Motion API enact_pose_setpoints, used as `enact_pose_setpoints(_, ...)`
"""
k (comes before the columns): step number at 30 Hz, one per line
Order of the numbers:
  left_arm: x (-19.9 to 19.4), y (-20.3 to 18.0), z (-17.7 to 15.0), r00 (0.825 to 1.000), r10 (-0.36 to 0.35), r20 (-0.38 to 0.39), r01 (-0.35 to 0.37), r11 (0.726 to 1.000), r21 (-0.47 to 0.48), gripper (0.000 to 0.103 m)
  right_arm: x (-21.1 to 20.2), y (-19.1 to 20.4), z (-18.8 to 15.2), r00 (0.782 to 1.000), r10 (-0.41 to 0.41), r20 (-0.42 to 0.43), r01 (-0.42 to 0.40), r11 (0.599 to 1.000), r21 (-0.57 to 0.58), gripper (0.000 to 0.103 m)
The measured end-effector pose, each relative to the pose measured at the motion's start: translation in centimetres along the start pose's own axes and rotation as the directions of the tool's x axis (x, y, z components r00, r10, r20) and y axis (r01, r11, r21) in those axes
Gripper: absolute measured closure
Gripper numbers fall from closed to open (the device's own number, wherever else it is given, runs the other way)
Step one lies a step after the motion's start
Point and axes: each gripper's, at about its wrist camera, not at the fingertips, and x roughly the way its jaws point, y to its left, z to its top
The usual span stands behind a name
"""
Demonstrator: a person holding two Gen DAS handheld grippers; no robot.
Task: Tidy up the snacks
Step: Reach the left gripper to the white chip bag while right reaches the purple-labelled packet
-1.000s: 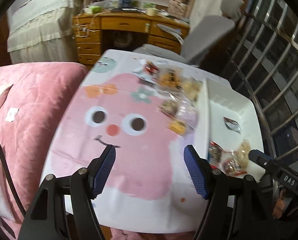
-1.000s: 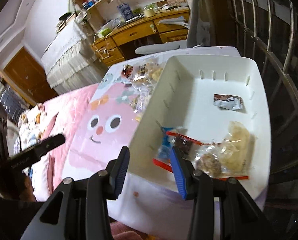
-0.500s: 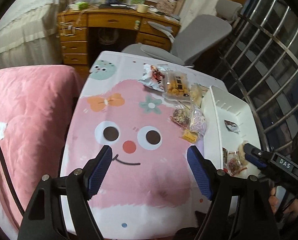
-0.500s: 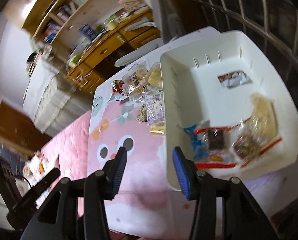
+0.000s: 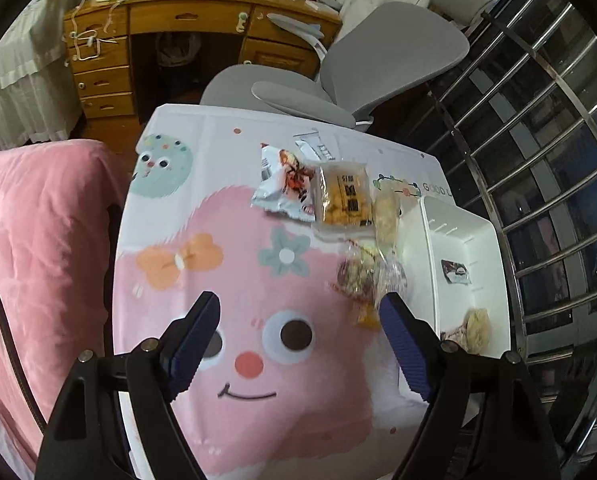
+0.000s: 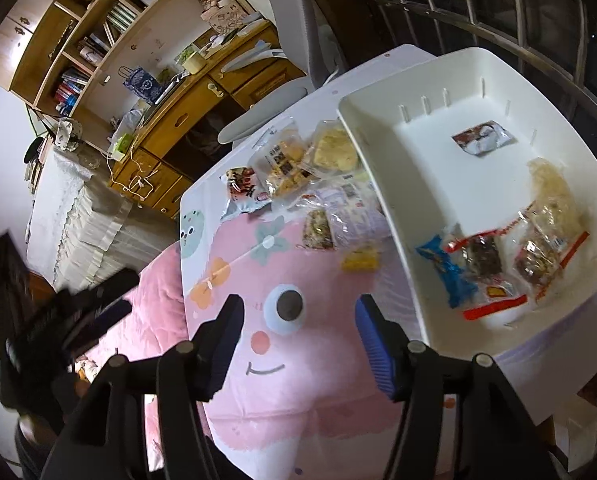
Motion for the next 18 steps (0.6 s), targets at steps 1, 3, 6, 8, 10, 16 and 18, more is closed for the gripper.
enact_pose_setpoints(1,0.5,0.0,1.0,1.0,0.001,-0.013,-0.001,1.0,-0.001,0.021,0.3,0.4,0.2,1.0,-0.009,0.007,0.009,1.0,-0.001,0.042)
enact_pose_setpoints(3,1.2,0.0,2.6,1.0,0.002,-0.027,-0.002,1.0,-0.003,0.021,0.8,0.7,0.6,1.0,-0.026,0.012,0.025,1.0,0.012,0.041)
enact_pose_setpoints(6,2.2,-0.2,5.0,0.998,0.039,-0.042,-0.039,0.999,0.009,0.021,2.2,1.2,1.2,0.999,-0.036,0.009,0.036,0.998,0.042,0.041)
enact_pose_setpoints(8,3.1,-0.2,6.3,0.996,0.063,-0.056,-0.062,0.998,0.019,0.017,3.3,1.4,1.6,0.998,-0.054,0.012,0.054,0.997,0.058,0.041)
enact_pose_setpoints(10,4.2,-0.2,7.6,0.994,0.082,-0.073,-0.08,0.996,0.032,0.017,4.1,1.5,1.9,0.997,-0.08,0.021,0.078,0.995,0.067,0.041)
enact_pose_setpoints(16,8.3,0.0,10.3,0.984,0.14,-0.108,-0.133,0.989,0.069,0.017,6.9,1.8,2.7,0.984,-0.173,0.051,0.17,0.984,0.061,0.041)
enact_pose_setpoints(18,10.1,0.0,11.0,0.981,0.15,-0.122,-0.142,0.987,0.074,0.017,8.0,2.0,2.9,0.978,-0.2,0.055,0.198,0.979,0.038,0.041)
